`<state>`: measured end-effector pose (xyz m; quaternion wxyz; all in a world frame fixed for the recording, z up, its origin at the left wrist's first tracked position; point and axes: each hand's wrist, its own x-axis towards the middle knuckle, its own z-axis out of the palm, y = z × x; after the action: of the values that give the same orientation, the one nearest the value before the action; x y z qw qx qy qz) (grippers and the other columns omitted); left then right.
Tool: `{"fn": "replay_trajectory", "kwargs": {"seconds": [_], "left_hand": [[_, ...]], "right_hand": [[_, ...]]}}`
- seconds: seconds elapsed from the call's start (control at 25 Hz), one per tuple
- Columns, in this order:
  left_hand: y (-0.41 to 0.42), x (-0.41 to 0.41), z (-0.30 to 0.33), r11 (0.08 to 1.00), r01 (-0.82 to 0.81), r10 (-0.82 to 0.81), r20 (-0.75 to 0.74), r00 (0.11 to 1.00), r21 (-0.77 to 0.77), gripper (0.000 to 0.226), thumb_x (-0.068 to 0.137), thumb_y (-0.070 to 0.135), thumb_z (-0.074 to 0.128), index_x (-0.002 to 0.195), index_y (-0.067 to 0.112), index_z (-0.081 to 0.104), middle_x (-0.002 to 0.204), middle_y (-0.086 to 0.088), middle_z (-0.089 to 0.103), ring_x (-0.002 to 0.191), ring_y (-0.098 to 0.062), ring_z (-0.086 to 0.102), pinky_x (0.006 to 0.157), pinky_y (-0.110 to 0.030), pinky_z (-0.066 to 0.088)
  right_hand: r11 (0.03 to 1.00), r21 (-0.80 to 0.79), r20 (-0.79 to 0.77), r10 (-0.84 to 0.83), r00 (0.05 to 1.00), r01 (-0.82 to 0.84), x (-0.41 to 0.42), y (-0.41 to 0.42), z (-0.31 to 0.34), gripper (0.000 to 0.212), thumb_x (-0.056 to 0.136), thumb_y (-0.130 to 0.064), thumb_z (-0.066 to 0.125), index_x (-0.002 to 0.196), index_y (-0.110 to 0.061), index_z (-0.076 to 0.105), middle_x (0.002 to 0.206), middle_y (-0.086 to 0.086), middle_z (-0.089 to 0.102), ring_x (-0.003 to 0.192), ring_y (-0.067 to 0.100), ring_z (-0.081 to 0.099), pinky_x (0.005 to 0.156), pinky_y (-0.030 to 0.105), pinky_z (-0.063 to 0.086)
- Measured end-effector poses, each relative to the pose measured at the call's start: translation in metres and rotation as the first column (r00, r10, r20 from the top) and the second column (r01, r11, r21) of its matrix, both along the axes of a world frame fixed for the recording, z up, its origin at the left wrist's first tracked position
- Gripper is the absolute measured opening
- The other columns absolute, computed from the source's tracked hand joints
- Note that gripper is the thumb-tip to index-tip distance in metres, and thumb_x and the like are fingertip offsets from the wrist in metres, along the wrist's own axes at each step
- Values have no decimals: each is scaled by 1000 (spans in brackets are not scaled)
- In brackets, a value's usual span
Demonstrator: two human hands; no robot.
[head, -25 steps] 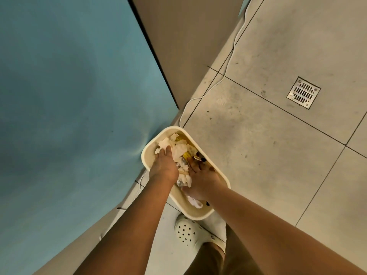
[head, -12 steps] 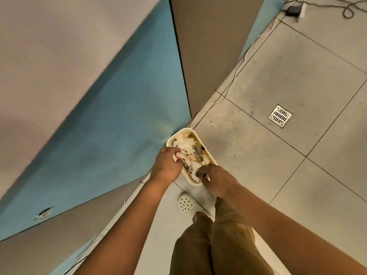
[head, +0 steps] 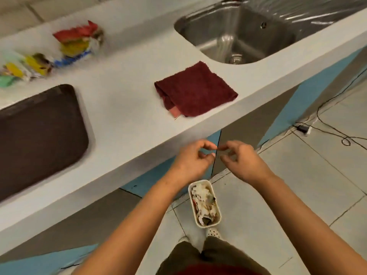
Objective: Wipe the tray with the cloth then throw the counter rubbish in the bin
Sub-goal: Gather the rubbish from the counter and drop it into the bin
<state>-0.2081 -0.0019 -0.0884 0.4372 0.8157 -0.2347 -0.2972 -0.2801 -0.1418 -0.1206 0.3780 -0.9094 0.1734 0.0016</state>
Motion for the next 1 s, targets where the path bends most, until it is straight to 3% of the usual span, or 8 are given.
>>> {"fn": "replay_trajectory", "kwargs": {"seconds": [0.12, 0.2, 0.32, 0.4, 0.56, 0.72, 0.84, 1.0], "left_hand": [[8, 17, 51, 993, -68, 76, 80, 994, -97, 16, 88, 10, 59, 95, 25, 61, 95, 14, 60, 67, -1, 53, 62, -7, 42], [14, 31, 81, 981, -124, 143, 130, 981, -148, 16, 88, 13, 58, 94, 27, 60, 92, 16, 60, 69, -2, 54, 56, -3, 40], [26, 53, 112, 950, -230, 262, 139, 955, -209, 16, 89, 10, 57, 97, 24, 60, 101, 6, 62, 79, -11, 58, 55, -2, 39], [35, 67, 124, 938, -273, 309, 164, 937, -212, 18, 89, 10, 57, 97, 26, 60, 105, 7, 61, 80, -13, 58, 59, -3, 41], [70, 98, 129, 910, -364, 397, 162, 903, -199, 19, 90, 13, 57, 98, 31, 58, 103, 10, 58, 76, -12, 54, 53, -6, 40], [108, 143, 128, 889, -423, 453, 196, 870, -175, 18, 90, 13, 56, 102, 27, 59, 103, 7, 58, 74, -12, 53, 51, -6, 39], [138, 189, 130, 861, -477, 505, 195, 841, -175, 18, 91, 13, 56, 105, 24, 60, 102, 7, 58, 71, -9, 53, 50, -4, 39], [168, 246, 123, 827, -536, 561, 190, 806, -168, 18, 90, 12, 57, 103, 24, 61, 104, 5, 58, 70, -8, 53, 57, -6, 41]], "right_hand": [[999, 24, 161, 33, 986, -37, 20, -6, 56, 21, 87, -15, 58, 108, -18, 64, 103, -6, 59, 83, 12, 58, 76, 23, 47], [999, 27, 240, 30, 970, -38, 41, -13, 84, 19, 87, -15, 58, 105, -20, 64, 103, -7, 59, 81, 9, 57, 72, 19, 44], [998, 7, 298, 63, 953, -68, 79, -15, 115, 21, 87, -14, 58, 106, -18, 65, 100, -4, 61, 78, 9, 57, 75, 21, 45], [993, -18, 298, 115, 948, -115, 102, -10, 126, 21, 87, -14, 58, 107, -17, 64, 99, -5, 61, 78, 11, 58, 77, 24, 47], [973, -11, 264, 225, 938, -231, 148, 11, 131, 21, 88, -13, 57, 107, -18, 63, 99, -5, 63, 75, 5, 56, 68, 12, 41], [962, 6, 233, 266, 936, -275, 197, 40, 122, 18, 87, -12, 56, 100, -24, 60, 103, -4, 61, 60, 4, 55, 63, 15, 41], [958, 18, 213, 276, 937, -286, 240, 64, 120, 16, 88, -13, 56, 101, -21, 61, 107, -3, 59, 62, 9, 53, 67, 22, 43], [957, 45, 165, 274, 947, -285, 292, 94, 119, 13, 89, -14, 55, 95, -24, 59, 106, -4, 59, 67, 10, 53, 65, 19, 42]]}}
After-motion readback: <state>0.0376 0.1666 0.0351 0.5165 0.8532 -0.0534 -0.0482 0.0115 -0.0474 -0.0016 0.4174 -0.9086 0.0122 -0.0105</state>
